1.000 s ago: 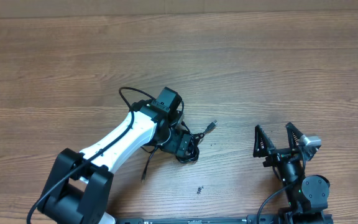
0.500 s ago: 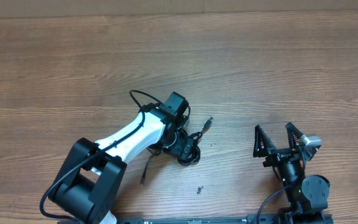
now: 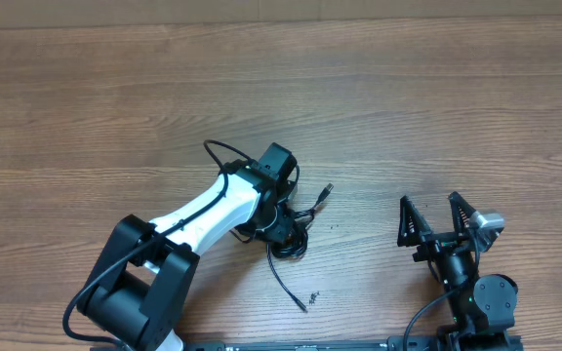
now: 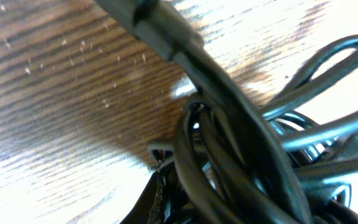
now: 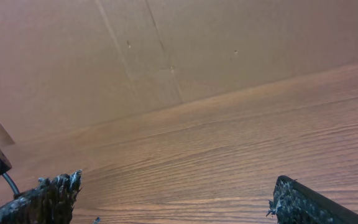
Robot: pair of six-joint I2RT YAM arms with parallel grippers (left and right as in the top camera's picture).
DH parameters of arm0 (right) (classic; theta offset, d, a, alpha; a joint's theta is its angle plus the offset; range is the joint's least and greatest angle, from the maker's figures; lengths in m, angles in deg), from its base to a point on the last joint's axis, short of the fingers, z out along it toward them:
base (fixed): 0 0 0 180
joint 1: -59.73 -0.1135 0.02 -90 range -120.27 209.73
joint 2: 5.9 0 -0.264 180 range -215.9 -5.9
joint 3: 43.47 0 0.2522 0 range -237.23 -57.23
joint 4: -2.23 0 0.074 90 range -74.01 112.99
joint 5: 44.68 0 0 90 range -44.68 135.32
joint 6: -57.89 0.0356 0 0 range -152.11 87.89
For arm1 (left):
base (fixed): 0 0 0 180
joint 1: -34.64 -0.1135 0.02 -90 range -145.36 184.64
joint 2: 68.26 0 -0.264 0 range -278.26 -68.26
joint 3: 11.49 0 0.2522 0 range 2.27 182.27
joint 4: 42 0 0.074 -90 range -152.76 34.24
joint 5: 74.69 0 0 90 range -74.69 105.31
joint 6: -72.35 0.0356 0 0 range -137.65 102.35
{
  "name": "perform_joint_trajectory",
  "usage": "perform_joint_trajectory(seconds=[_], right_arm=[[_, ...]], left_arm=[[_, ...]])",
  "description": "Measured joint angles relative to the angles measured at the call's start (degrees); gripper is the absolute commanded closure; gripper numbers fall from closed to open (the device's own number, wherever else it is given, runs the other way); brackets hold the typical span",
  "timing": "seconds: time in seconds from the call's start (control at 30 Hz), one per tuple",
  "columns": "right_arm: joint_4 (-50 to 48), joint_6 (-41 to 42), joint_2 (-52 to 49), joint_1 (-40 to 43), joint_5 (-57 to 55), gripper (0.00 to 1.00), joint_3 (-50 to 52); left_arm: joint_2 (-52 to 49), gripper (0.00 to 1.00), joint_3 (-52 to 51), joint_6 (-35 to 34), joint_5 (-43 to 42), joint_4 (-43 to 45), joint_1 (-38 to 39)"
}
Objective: Untangle cables
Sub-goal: 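Lift the cable bundle with the left gripper toward the right side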
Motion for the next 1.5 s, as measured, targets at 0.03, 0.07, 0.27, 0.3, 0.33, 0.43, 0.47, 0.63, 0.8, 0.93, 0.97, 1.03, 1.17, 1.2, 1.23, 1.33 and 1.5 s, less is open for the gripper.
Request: perform_joint_trajectory(seconds=[0.03,0.07,0.27,0.3,0.33,0.43,0.47,0.63,0.8,0.93,0.97,1.03,1.17,1.2,1.23,1.33,1.5], right_arm=[[0.00,0.00,0.00,0.00,-0.02,0.00,0.00],[0.02,-0.02,0.00,0.00,0.00,0.00,0.00],[0.02,0.00,0.00,0.02,-0.02,0.00,0.00],[0.00,0.00,0.00,0.00,-0.02,0.00,0.00],[-0.02,-0.02,0.00,0.02,-0.02,0.00,0.00],[0.02,0.00,-0.02,0.00,-0.02,0.00,0.00],[0.02,-0.02,0.00,0.02,-0.02,0.00,0.00],[0.00,0.00,0.00,0.00,0.00,0.00,0.00],[0.02,-0.02,0.00,0.00,-0.02,0.00,0.00],[-0.04,0.00,0.00,0.00,-0.02,0.00,0.00],[-0.15,0.00,0.00,0.00,-0.02,0.00,0.00],[-0.81,-0.02,0.00,0.00,0.00,0.00,0.00],[-0.92,0.00,0.00,0.00,0.00,0.00,0.00],[-0.94,0.00,0.00,0.00,0.00,0.00,0.00],[-0.98,0.02,0.00,0.00,-0.02,0.00,0.00],[-0.92,0.46,0.00,0.00,1.60,0.00,0.00],[-1.29,1.88,0.00,0.00,7.91,0.00,0.00]], left_arm=[[-0.15,0.96,1.05,0.17,0.02,-1.16,0.00],[-0.20,0.96,1.62,0.33,0.00,-1.60,0.00],[-0.72,0.96,12.59,2.89,2.49,-10.51,0.00],[-0.72,0.96,15.02,3.52,3.15,-12.50,0.00],[-0.72,0.96,18.01,4.76,3.78,-14.47,0.00],[-0.72,0.96,23.47,8.26,4.44,-17.81,0.00],[-0.72,0.96,25.03,9.86,4.39,-19.04,0.00],[-0.76,0.96,30.25,25.81,-0.63,-23.87,0.00],[-0.76,0.96,30.67,41.44,-4.94,-24.76,0.00],[-0.76,0.96,30.67,50.95,-5.70,-24.72,0.00],[-0.76,0.96,30.67,52.15,-5.70,-24.70,0.00],[-0.76,0.96,30.67,55.58,-5.70,-24.13,0.00],[-0.76,0.96,30.67,59.01,-5.70,-21.22,0.00],[-0.76,0.96,30.67,59.34,-5.70,-20.15,0.00],[-0.76,0.96,30.69,59.89,-5.68,-18.23,0.00],[-0.76,0.96,30.69,60.52,-5.73,-15.13,0.00],[-0.76,0.96,30.69,61.37,-7.98,-9.44,0.00]])
